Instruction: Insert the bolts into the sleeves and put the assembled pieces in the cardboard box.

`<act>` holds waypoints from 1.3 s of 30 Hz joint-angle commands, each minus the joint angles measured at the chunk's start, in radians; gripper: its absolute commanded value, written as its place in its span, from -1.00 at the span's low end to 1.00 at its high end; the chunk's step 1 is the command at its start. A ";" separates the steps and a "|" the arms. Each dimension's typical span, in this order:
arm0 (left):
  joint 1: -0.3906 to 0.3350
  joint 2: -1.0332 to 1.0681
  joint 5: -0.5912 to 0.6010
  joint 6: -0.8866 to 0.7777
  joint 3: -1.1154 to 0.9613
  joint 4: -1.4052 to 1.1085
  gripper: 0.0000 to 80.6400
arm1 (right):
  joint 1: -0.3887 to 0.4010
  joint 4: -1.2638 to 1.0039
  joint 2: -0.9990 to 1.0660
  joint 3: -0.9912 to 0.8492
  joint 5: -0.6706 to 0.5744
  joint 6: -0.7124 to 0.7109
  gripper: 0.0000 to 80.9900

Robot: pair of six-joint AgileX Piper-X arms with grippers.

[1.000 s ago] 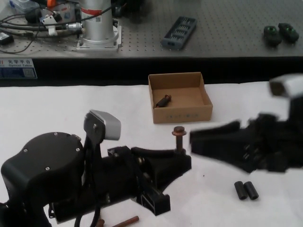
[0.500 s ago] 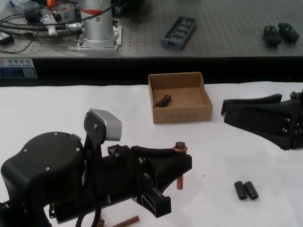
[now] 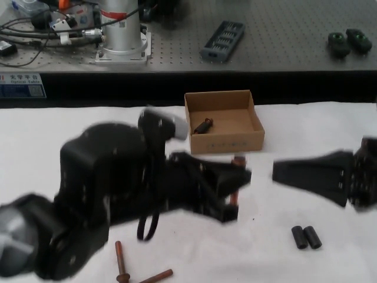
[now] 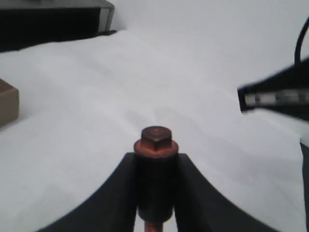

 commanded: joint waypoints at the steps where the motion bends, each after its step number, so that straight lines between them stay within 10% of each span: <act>1: 0.028 0.010 0.010 0.014 -0.042 -0.005 -0.72 | -0.006 0.039 -0.011 0.049 -0.006 -0.031 -0.89; 32: 0.212 0.289 0.071 0.217 -0.522 0.444 -0.72 | -0.006 0.237 -0.012 0.123 0.302 -0.133 -0.89; 39: 0.234 0.317 0.076 0.246 -0.588 0.495 -0.72 | -0.004 0.530 -0.012 0.031 0.429 -0.357 -0.97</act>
